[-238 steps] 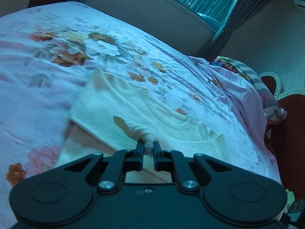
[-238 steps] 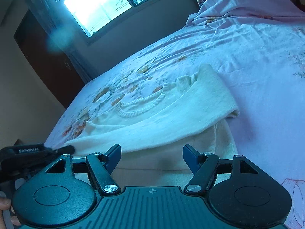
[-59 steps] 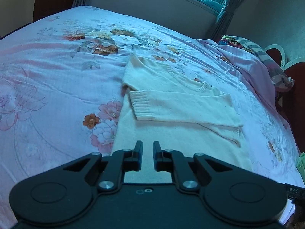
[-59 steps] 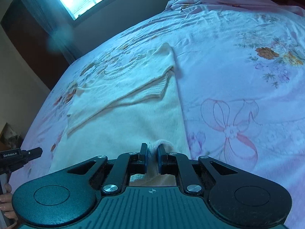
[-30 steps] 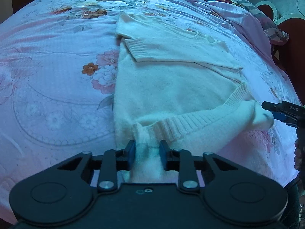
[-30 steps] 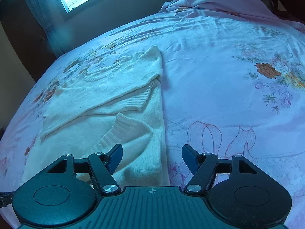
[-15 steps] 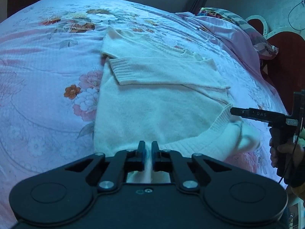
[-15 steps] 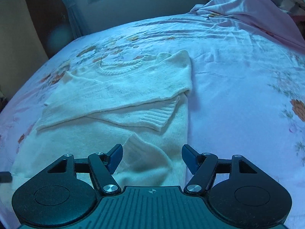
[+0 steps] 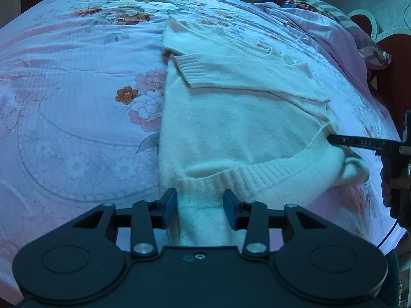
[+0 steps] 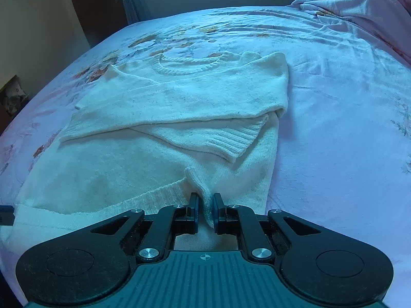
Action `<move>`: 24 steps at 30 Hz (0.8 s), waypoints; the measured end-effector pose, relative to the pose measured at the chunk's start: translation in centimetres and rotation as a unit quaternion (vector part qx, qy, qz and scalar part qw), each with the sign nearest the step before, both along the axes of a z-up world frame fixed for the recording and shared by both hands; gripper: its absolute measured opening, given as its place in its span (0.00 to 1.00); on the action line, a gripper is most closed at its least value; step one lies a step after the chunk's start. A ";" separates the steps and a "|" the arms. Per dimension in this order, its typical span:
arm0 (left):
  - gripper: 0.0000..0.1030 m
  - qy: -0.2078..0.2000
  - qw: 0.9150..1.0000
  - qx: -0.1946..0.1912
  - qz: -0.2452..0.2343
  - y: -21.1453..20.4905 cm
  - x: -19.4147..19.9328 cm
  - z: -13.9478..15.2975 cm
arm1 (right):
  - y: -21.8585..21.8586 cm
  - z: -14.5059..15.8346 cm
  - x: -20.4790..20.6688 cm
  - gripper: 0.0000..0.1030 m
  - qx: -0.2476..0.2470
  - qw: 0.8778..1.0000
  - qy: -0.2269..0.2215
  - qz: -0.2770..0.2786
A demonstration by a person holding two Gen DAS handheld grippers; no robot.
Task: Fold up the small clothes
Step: 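Lift the hem with both grippers and fold it up toward the collar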
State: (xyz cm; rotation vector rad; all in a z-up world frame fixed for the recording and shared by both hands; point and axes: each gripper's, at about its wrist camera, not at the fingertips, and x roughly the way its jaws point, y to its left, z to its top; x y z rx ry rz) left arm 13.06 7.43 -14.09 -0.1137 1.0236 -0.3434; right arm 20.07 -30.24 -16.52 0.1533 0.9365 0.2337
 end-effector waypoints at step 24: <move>0.05 -0.155 0.987 -0.032 0.005 -3.0 9.0 6.4 | -2.8 4.4 1.3 0.02 0.050 0.990 -0.085 -0.104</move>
